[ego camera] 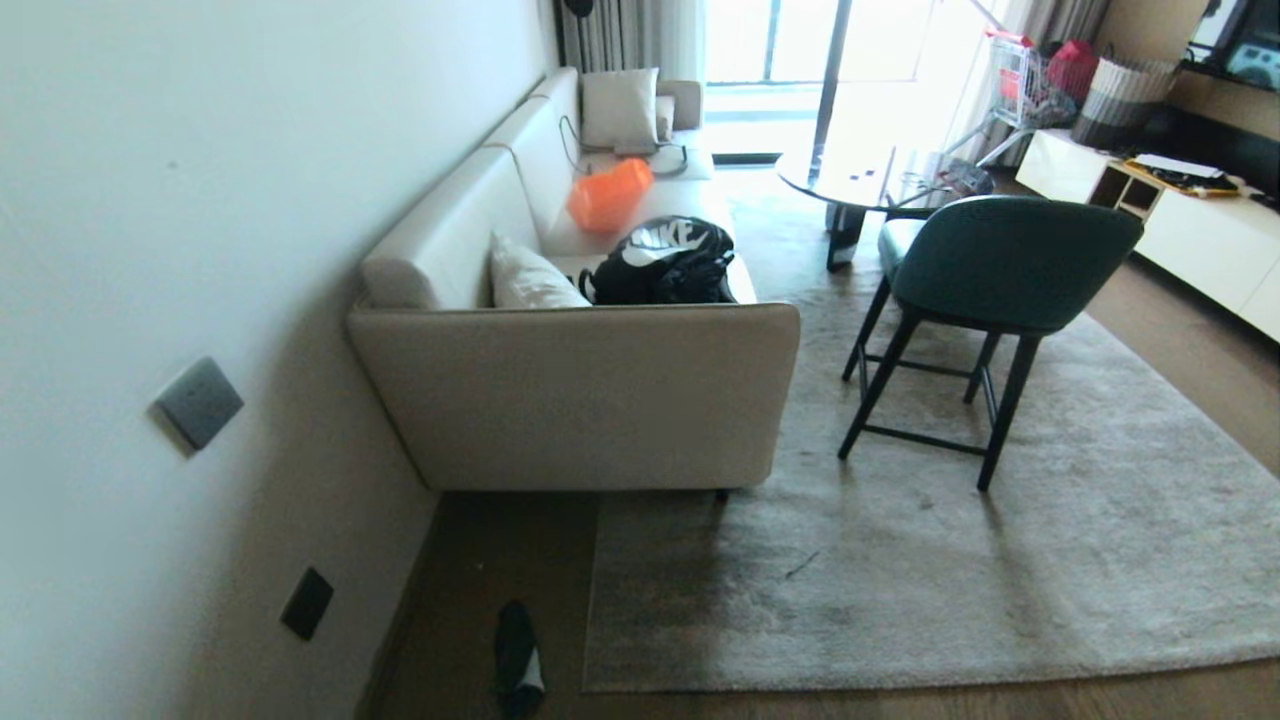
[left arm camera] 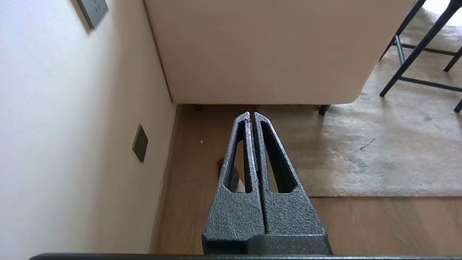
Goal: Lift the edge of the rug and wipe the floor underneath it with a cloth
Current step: Pick up the rag
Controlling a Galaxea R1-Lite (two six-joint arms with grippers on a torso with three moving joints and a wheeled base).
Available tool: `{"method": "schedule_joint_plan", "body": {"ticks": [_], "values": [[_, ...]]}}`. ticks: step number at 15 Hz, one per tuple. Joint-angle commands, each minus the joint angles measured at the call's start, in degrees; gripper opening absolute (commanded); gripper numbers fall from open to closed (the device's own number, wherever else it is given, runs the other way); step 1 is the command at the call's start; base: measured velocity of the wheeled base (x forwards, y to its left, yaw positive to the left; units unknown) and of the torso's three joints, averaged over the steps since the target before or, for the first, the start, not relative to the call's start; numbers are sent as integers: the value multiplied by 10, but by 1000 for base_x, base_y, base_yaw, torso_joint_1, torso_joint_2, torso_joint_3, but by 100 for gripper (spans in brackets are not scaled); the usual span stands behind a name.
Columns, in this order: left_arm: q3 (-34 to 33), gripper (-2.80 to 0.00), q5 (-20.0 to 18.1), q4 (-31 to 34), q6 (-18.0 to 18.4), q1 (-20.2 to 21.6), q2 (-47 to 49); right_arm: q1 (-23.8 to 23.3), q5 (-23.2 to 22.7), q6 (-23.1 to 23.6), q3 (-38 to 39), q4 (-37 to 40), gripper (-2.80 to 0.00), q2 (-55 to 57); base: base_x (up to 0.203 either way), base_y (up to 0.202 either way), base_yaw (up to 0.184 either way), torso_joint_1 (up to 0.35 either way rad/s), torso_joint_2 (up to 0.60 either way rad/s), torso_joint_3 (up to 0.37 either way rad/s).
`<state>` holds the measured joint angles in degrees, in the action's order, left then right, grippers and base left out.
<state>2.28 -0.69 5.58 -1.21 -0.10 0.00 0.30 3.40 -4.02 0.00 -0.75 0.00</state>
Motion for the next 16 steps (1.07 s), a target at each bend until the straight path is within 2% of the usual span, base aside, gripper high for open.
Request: {"method": "schedule_joint_plan", "body": {"ticks": [1,8,16], "values": [[0,-280,0,0,0,0,0,0,0,0,0,0,-280,1,0,0,0,-135,516,364],[0,-280,0,0,0,0,0,0,0,0,0,-1,-280,1,0,0,0,-101,473,375],[0,-280,0,0,0,0,0,0,0,0,0,0,-280,1,0,0,0,-19,425,410]]}}
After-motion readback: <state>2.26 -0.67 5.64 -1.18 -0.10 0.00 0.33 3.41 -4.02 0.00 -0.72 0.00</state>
